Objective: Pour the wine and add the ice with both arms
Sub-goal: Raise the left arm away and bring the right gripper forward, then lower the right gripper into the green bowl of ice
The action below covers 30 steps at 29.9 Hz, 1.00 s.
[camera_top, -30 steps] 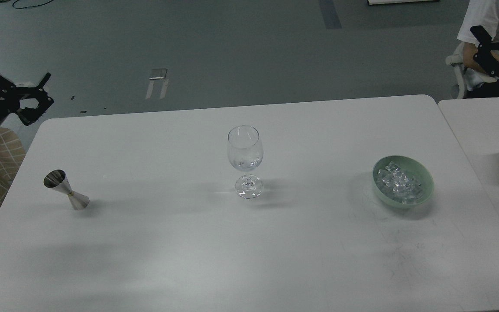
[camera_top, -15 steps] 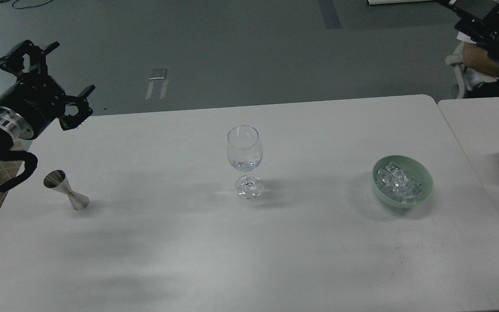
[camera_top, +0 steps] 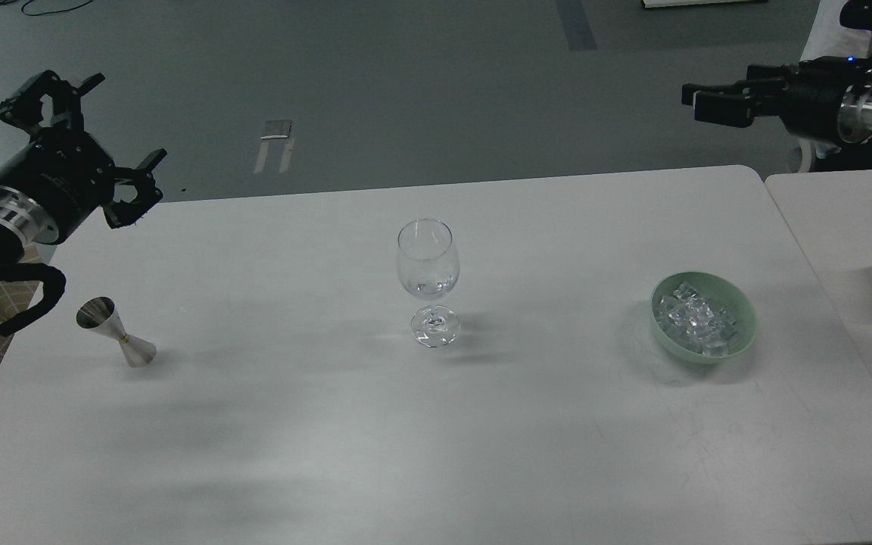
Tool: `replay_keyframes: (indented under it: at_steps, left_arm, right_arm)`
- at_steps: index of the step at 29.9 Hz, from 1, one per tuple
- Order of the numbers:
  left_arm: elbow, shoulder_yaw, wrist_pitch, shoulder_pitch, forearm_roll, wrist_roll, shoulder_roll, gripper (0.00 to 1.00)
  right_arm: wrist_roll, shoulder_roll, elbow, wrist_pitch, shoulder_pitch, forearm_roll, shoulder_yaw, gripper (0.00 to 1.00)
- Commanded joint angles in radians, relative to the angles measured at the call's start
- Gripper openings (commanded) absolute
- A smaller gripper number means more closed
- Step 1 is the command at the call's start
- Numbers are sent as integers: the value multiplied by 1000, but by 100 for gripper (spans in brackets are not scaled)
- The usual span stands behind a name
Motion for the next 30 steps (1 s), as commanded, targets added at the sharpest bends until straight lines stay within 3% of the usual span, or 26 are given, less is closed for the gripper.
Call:
replay_keyframes:
  at_steps: [1,3,8,10,17,28,30]
  left_arm:
    - [82,-30,-14,-38,-15,-1,-2,99]
    - [165,-48,-23,-70,-17,-9,-20,99]
    - [367,-47,-77,-191,-15,-116,-117,99]
    - [416,-47,-106,-219,-15,-135,-129,99]
    - [585,-41,-128,-354,-15,-136,-177,99]
    - [581,-35,-157,-355,-60,-145,-178,99]
    - [581,-36,-157,-355,-60,-145,-178,99]
  right_arm:
    - [1,-4,2,1,4,5,-20,100]
    - [2,-9,2,1,-5,7,-23,100]
    - [2,-18,3,-8,-43,8,-21,100]
    - [1,-15,17,-13,-58,8,-17,100]
    - [-10,-42,124,7,-98,8,-31,100]
    - [-7,-97,218,33,-178,-1,-46,100]
    - [-7,-120,230,29,-187,-3,-46,96]
